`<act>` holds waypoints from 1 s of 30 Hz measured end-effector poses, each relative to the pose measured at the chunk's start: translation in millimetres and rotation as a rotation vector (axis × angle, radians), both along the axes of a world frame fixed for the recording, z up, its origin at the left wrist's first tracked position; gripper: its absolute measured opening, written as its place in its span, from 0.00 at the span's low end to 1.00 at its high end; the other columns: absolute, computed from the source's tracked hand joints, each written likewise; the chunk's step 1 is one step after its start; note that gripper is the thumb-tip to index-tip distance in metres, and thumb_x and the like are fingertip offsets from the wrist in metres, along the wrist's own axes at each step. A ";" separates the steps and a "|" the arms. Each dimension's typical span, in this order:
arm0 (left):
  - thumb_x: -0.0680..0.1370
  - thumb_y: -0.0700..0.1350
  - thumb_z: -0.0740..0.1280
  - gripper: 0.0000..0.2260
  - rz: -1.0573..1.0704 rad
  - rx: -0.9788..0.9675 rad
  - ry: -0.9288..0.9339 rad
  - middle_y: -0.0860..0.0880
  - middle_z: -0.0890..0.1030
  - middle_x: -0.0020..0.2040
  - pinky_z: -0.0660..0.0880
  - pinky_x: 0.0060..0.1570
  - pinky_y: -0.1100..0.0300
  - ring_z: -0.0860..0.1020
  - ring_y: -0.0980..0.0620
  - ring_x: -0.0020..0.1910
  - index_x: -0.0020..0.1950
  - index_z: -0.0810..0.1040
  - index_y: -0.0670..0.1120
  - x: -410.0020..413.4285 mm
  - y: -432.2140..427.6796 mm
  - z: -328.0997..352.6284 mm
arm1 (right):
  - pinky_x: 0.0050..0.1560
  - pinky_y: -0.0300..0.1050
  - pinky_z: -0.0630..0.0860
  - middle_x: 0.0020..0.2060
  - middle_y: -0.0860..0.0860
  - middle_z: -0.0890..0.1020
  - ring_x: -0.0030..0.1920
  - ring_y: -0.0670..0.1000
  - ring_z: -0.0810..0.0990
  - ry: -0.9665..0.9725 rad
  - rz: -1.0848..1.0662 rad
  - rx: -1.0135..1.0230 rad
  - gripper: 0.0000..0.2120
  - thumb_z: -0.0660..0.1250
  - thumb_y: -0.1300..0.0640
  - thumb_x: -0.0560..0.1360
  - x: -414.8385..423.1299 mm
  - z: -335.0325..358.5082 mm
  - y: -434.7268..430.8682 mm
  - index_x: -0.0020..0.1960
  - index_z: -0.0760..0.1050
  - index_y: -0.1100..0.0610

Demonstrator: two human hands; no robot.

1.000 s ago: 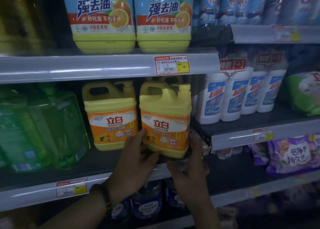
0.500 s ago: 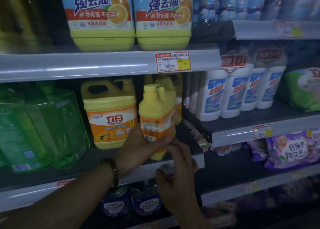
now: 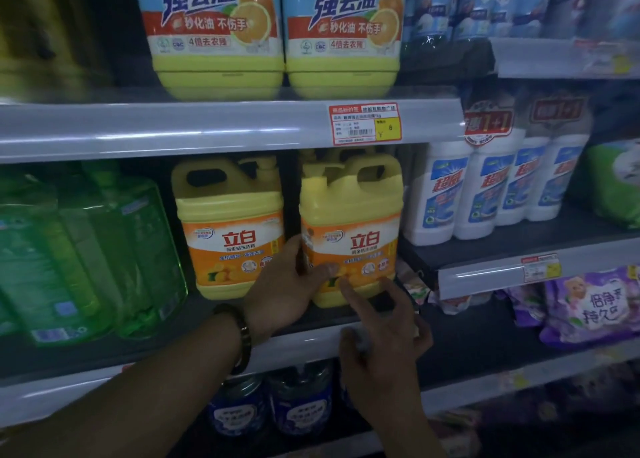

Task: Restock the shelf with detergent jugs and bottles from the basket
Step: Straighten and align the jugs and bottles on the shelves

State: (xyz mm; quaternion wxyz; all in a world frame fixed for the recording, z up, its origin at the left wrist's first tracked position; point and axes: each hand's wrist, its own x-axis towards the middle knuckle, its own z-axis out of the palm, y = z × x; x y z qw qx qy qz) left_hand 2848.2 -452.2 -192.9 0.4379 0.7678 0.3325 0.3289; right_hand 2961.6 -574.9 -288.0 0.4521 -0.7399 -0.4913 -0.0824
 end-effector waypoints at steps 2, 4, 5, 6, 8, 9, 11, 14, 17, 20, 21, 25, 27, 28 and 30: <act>0.82 0.51 0.70 0.21 0.004 0.073 0.063 0.66 0.78 0.61 0.71 0.55 0.73 0.76 0.66 0.59 0.75 0.70 0.58 3.6 -2.2 4.4 | 0.75 0.72 0.55 0.85 0.51 0.52 0.84 0.53 0.55 -0.039 -0.013 -0.029 0.35 0.68 0.48 0.76 0.3 -1.8 2.6 0.78 0.61 0.25; 0.84 0.50 0.68 0.20 0.082 0.167 0.095 0.62 0.78 0.62 0.70 0.58 0.68 0.75 0.64 0.58 0.75 0.71 0.55 10.0 -4.9 2.9 | 0.75 0.74 0.53 0.86 0.51 0.49 0.85 0.54 0.51 -0.074 -0.034 -0.083 0.37 0.70 0.47 0.78 3.9 -0.9 3.6 0.78 0.57 0.23; 0.84 0.50 0.68 0.19 0.134 0.205 0.100 0.58 0.79 0.64 0.70 0.59 0.65 0.75 0.61 0.59 0.74 0.72 0.53 12.9 -5.6 0.6 | 0.74 0.74 0.52 0.86 0.50 0.48 0.85 0.55 0.51 -0.090 -0.039 -0.112 0.35 0.68 0.45 0.79 6.0 0.7 3.8 0.78 0.56 0.23; 0.84 0.50 0.68 0.18 0.175 0.240 0.102 0.55 0.81 0.65 0.70 0.58 0.63 0.76 0.58 0.60 0.73 0.74 0.50 15.3 -6.9 -1.1 | 0.74 0.75 0.52 0.86 0.50 0.47 0.85 0.55 0.51 -0.103 -0.040 -0.136 0.33 0.65 0.42 0.80 7.7 2.5 4.0 0.78 0.55 0.22; 0.84 0.51 0.67 0.16 0.210 0.306 0.139 0.54 0.81 0.62 0.71 0.56 0.62 0.79 0.54 0.58 0.70 0.76 0.48 17.5 -5.7 -4.3 | 0.74 0.75 0.51 0.86 0.50 0.47 0.85 0.55 0.52 -0.102 -0.039 -0.162 0.29 0.57 0.37 0.81 9.3 6.3 5.3 0.78 0.53 0.21; 0.84 0.52 0.67 0.14 0.222 0.341 0.187 0.56 0.81 0.59 0.72 0.54 0.60 0.78 0.54 0.55 0.67 0.78 0.48 17.4 -3.1 -4.4 | 0.74 0.76 0.51 0.86 0.51 0.47 0.85 0.56 0.52 -0.103 -0.042 -0.172 0.28 0.56 0.35 0.81 9.1 7.2 7.2 0.79 0.52 0.21; 0.84 0.53 0.66 0.12 0.274 0.414 0.321 0.51 0.83 0.55 0.74 0.48 0.55 0.80 0.50 0.49 0.54 0.80 0.45 18.0 7.5 -4.0 | 0.73 0.77 0.53 0.86 0.53 0.48 0.85 0.58 0.53 -0.131 -0.075 -0.187 0.28 0.53 0.33 0.81 7.6 7.8 13.3 0.79 0.52 0.23; 0.83 0.53 0.67 0.14 0.363 0.462 0.418 0.45 0.83 0.47 0.73 0.42 0.53 0.80 0.46 0.45 0.46 0.80 0.44 21.3 18.6 0.4 | 0.73 0.78 0.51 0.86 0.53 0.47 0.84 0.59 0.52 -0.102 -0.107 -0.202 0.26 0.45 0.30 0.80 3.0 12.8 23.5 0.79 0.55 0.23; 0.83 0.45 0.64 0.10 0.296 0.451 0.373 0.47 0.81 0.43 0.73 0.39 0.61 0.78 0.49 0.41 0.42 0.76 0.47 19.3 13.7 1.8 | 0.72 0.80 0.52 0.86 0.56 0.51 0.84 0.62 0.54 -0.110 -0.149 -0.220 0.28 0.43 0.29 0.79 -1.9 15.9 32.2 0.79 0.57 0.25; 0.81 0.36 0.63 0.08 0.106 0.392 0.260 0.54 0.78 0.41 0.71 0.35 0.71 0.74 0.59 0.36 0.48 0.78 0.47 6.1 -2.3 1.3 | 0.71 0.80 0.55 0.85 0.58 0.52 0.82 0.64 0.57 -0.139 -0.172 -0.244 0.28 0.48 0.30 0.79 -2.5 12.4 38.5 0.80 0.56 0.25; 0.81 0.34 0.63 0.09 0.081 0.391 0.228 0.55 0.81 0.44 0.71 0.37 0.74 0.76 0.61 0.37 0.53 0.79 0.46 0.3 -5.5 1.7 | 0.70 0.80 0.55 0.85 0.59 0.53 0.82 0.65 0.58 -0.140 -0.176 -0.235 0.28 0.50 0.31 0.80 -2.1 11.4 39.7 0.80 0.56 0.26; 0.81 0.39 0.68 0.10 0.223 0.366 0.104 0.62 0.84 0.49 0.78 0.50 0.71 0.82 0.67 0.44 0.59 0.82 0.51 -35.8 -12.4 -2.4 | 0.71 0.80 0.54 0.85 0.59 0.55 0.82 0.65 0.57 -0.133 -0.186 -0.238 0.28 0.55 0.31 0.79 -2.8 12.4 41.3 0.79 0.59 0.26; 0.80 0.41 0.70 0.09 0.310 0.331 0.038 0.59 0.85 0.49 0.79 0.51 0.65 0.84 0.63 0.48 0.56 0.83 0.55 -58.3 -16.8 -7.7 | 0.72 0.79 0.52 0.83 0.58 0.59 0.82 0.65 0.56 -0.086 -0.191 -0.212 0.26 0.58 0.34 0.78 -6.3 16.6 42.0 0.77 0.66 0.28; 0.79 0.41 0.71 0.10 0.357 0.314 0.021 0.59 0.85 0.50 0.78 0.51 0.65 0.84 0.62 0.49 0.55 0.82 0.55 -69.7 -18.2 -10.9 | 0.72 0.78 0.53 0.81 0.57 0.63 0.81 0.65 0.58 -0.063 -0.197 -0.164 0.24 0.60 0.36 0.78 -9.2 20.1 42.5 0.74 0.72 0.31; 0.77 0.40 0.73 0.13 0.426 0.264 -0.024 0.57 0.84 0.53 0.79 0.50 0.63 0.83 0.61 0.49 0.55 0.79 0.56 -90.0 -18.6 -16.1 | 0.70 0.72 0.58 0.75 0.55 0.71 0.78 0.64 0.63 -0.020 -0.183 -0.024 0.21 0.64 0.41 0.77 -17.9 27.5 43.5 0.68 0.79 0.40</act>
